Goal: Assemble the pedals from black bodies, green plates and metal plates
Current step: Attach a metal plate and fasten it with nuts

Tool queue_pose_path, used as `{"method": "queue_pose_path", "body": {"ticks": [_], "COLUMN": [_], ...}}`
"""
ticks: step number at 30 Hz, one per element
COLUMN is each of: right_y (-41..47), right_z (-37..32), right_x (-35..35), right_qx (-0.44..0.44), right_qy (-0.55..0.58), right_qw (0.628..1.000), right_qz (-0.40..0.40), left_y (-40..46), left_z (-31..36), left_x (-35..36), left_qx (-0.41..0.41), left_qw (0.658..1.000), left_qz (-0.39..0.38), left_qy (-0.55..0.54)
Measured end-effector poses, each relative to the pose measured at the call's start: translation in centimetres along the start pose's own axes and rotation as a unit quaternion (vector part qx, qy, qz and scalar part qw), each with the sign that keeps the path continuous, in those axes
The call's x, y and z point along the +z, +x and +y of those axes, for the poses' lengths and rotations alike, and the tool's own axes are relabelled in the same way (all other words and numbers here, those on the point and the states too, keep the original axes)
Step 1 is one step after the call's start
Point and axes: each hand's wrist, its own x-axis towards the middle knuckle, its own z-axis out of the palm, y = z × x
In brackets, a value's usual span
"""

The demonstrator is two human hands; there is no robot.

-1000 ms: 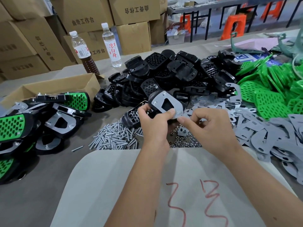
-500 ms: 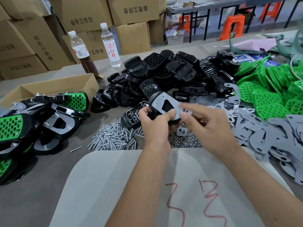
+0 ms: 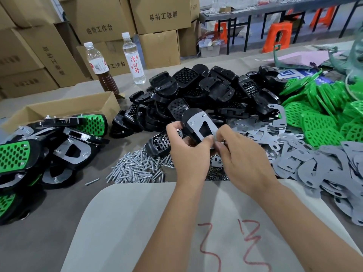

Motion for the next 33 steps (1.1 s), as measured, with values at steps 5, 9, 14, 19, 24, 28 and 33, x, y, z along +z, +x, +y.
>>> {"method": "queue_pose_path", "body": {"ticks": [5, 9, 14, 19, 24, 28, 33], "right_y": [0.3, 0.4, 0.3, 0.4, 0.5, 0.5, 0.6], "right_z": [-0.1, -0.4, -1.2, -1.1, -0.9, -1.1, -1.4], "right_x": [0.0, -0.2, -0.1, 0.2, 0.1, -0.1, -0.4], "right_qx": [0.018, 0.046, 0.096, 0.143, 0.11, 0.092, 0.117], "right_qy": [-0.033, -0.052, -0.088, -0.099, -0.075, -0.063, -0.08], "right_qw": [0.999, 0.996, 0.988, 0.98, 0.99, 0.992, 0.987], "right_qz": [0.026, 0.059, 0.089, 0.095, 0.052, 0.058, 0.08], "left_y": [-0.2, -0.6, -1.4, -1.9, -1.9, -2.1, -2.2], "left_z": [-0.5, -0.6, -0.4, -0.5, -0.4, -0.5, -0.5], "left_x": [0.4, 0.8, 1.5, 2.1, 2.1, 1.9, 2.2], "left_qx": [0.059, 0.057, 0.076, 0.106, 0.109, 0.084, 0.089], "left_qw": [0.995, 0.995, 0.994, 0.988, 0.987, 0.993, 0.995], "left_qz": [0.015, 0.034, 0.023, 0.066, 0.082, 0.066, 0.035], "left_qy": [0.08, 0.079, 0.071, 0.088, 0.09, 0.046, 0.036]}}
